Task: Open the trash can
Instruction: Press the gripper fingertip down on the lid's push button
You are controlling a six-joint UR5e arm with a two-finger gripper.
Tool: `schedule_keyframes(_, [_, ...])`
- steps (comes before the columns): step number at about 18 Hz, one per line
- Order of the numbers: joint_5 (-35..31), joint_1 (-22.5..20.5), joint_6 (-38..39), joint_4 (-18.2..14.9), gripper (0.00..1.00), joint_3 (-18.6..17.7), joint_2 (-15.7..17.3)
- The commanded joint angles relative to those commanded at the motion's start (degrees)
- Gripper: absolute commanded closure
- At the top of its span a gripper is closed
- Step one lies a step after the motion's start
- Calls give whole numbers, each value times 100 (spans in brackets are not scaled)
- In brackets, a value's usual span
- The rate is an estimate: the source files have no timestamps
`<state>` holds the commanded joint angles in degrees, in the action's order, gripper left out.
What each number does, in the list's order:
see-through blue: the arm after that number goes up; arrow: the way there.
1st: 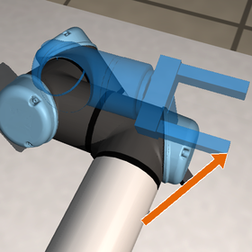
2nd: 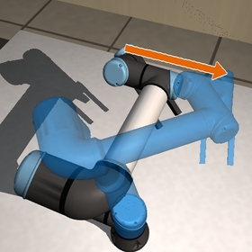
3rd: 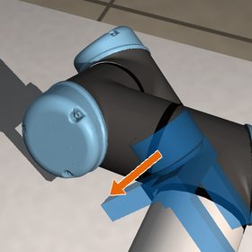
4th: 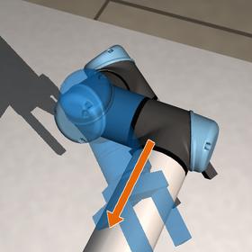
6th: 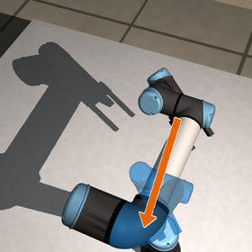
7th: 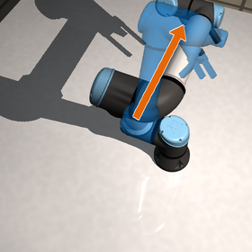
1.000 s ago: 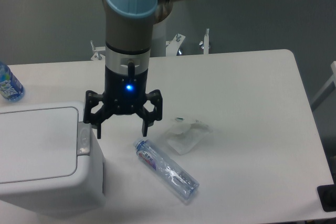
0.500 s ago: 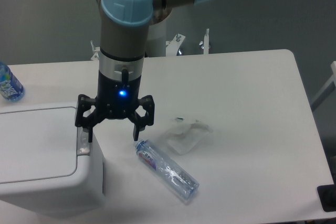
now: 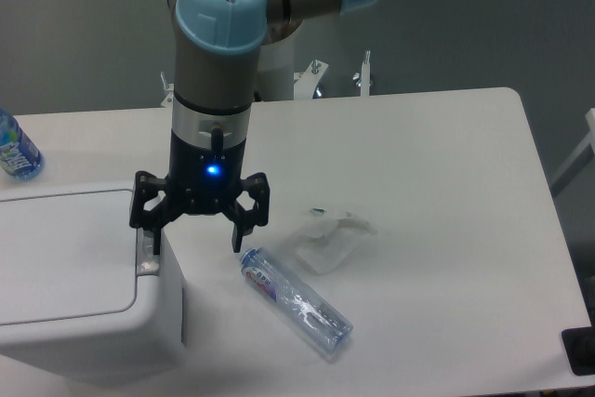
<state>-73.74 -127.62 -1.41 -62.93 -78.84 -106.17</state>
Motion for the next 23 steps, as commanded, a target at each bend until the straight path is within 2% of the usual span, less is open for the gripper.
schedule_keyframes(23, [-18, 79, 9, 9, 0, 0, -70])
